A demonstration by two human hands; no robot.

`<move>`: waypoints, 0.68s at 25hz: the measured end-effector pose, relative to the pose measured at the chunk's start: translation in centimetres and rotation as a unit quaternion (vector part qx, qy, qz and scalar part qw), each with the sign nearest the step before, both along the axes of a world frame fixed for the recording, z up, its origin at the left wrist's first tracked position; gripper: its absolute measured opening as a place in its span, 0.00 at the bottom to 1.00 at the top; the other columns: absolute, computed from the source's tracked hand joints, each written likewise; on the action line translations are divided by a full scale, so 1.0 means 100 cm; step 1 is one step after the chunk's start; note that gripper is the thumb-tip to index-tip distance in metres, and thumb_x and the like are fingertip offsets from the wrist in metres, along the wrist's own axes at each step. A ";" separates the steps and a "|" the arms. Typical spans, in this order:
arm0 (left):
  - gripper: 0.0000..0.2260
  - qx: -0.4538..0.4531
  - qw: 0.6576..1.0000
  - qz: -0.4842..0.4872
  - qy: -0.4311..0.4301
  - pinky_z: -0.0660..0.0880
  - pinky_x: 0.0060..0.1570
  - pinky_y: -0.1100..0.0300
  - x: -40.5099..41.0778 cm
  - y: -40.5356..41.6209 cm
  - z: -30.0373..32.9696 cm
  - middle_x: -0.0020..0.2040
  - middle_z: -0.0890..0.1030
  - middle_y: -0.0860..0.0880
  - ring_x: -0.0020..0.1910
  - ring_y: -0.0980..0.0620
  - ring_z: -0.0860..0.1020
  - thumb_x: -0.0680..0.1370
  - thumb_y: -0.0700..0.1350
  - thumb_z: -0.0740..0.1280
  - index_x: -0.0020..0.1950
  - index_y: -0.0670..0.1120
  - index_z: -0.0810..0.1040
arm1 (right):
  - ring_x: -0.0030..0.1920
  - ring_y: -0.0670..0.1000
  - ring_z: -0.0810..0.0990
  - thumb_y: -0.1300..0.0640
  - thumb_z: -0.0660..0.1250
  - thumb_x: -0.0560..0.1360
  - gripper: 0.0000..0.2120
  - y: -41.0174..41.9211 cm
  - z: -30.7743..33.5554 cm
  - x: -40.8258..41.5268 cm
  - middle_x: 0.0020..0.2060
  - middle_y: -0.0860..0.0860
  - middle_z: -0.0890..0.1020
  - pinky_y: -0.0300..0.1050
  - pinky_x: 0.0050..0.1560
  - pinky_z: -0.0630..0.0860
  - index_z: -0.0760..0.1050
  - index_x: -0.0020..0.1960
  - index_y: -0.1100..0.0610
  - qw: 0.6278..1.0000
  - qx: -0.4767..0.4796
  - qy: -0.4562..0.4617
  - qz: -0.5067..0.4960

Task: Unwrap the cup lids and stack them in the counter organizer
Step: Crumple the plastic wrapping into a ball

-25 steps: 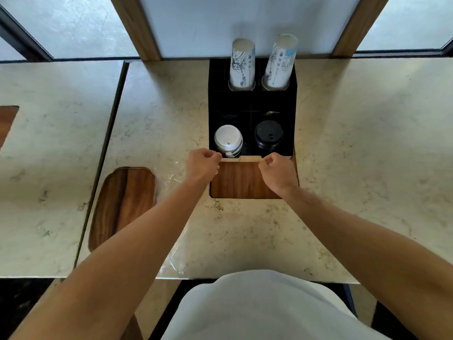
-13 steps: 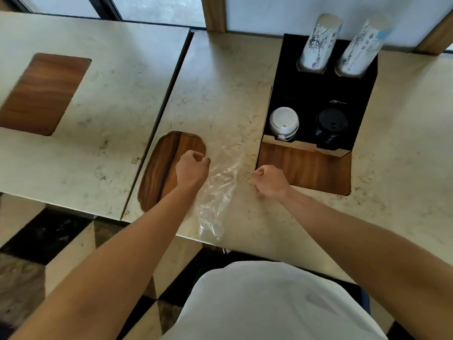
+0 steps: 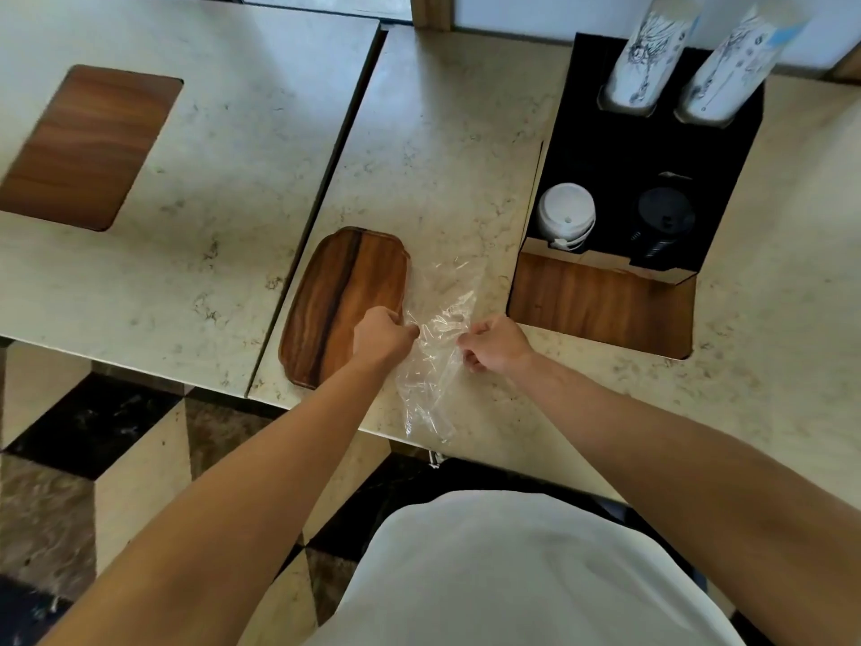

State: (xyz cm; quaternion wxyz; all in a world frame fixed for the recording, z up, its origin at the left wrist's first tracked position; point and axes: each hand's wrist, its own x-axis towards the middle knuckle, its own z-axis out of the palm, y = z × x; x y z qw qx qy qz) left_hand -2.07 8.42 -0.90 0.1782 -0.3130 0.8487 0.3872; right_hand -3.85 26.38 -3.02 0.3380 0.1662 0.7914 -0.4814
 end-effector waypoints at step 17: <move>0.08 0.381 0.922 0.007 -0.063 0.81 0.40 0.53 -0.013 0.062 0.003 0.45 0.84 0.39 0.41 0.44 0.83 0.77 0.34 0.72 0.55 0.37 0.80 | 0.36 0.52 0.82 0.70 0.69 0.77 0.06 0.097 0.027 0.011 0.39 0.56 0.84 0.51 0.49 0.83 0.80 0.54 0.65 0.975 -0.135 -0.035 -0.171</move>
